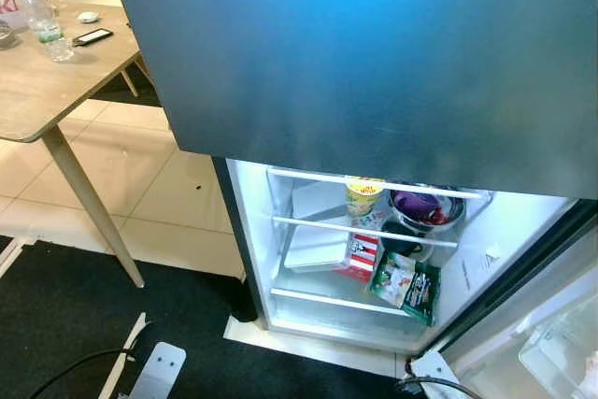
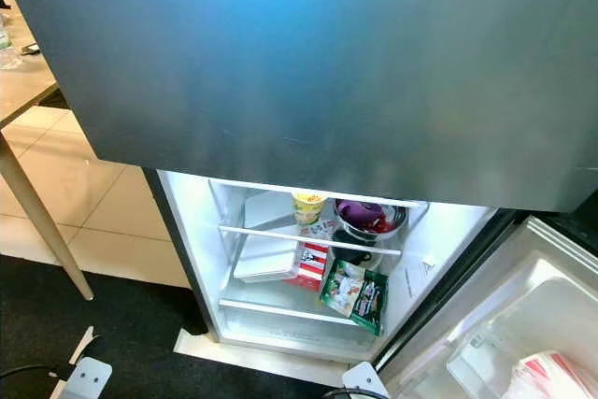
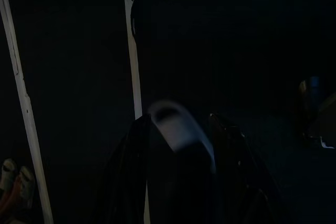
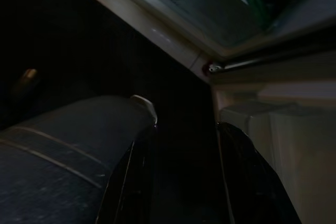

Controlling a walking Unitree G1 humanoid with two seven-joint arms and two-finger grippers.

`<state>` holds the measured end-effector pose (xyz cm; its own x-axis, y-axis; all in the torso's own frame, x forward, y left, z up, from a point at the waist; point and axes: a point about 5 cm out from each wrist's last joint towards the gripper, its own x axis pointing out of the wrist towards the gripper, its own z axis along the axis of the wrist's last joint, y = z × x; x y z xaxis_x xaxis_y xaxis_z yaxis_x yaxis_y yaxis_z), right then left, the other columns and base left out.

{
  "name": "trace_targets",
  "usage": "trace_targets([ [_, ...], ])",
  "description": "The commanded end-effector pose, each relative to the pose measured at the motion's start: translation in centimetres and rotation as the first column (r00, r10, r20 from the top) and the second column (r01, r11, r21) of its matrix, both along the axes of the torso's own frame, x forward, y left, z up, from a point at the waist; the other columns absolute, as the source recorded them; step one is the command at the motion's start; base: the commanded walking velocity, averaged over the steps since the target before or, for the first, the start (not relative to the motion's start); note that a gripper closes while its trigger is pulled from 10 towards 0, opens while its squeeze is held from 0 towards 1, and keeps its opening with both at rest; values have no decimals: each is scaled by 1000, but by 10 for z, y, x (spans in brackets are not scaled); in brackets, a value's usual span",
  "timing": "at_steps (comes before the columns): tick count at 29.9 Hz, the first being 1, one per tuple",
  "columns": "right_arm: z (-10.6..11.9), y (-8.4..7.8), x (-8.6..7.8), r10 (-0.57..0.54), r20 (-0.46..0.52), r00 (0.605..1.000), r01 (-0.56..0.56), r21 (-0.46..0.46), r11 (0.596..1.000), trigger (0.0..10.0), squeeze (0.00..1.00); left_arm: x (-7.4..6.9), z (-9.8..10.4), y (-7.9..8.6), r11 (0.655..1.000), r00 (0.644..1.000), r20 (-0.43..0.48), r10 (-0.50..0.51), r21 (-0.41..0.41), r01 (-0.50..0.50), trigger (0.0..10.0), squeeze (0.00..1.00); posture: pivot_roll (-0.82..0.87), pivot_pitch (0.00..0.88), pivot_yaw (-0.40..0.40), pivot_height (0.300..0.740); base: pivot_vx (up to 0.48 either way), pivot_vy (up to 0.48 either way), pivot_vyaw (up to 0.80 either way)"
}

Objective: Restocking fridge

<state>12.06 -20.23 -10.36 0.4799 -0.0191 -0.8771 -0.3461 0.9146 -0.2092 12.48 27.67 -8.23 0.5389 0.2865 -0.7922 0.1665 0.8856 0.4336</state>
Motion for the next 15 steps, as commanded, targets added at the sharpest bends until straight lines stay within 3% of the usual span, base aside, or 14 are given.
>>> trace_targets([
  [1, 2, -3, 4, -44, 31, 999, 44, -7, 999, 10000, 0, -5, -4, -4, 1000, 1000, -24, 7, -9, -7, 10000, 0, 74, 23, -31, 740, 0, 0, 0],
  [7, 2, 2, 7, -22, -5, 1000, 23, 78, 997, 10000, 0, 3, -2, -6, 1000, 1000, -6, 11, -15, -11, 10000, 0, 69, 6, -29, 740, 0, 0, 0],
  [15, 2, 11, 8, 71, -8, 997, -70, 94, 993, 10000, 0, 8, -1, -7, 999, 999, 15, 34, -33, -33, 10000, 0, 46, 0, -31, 740, 0, 0, 0],
])
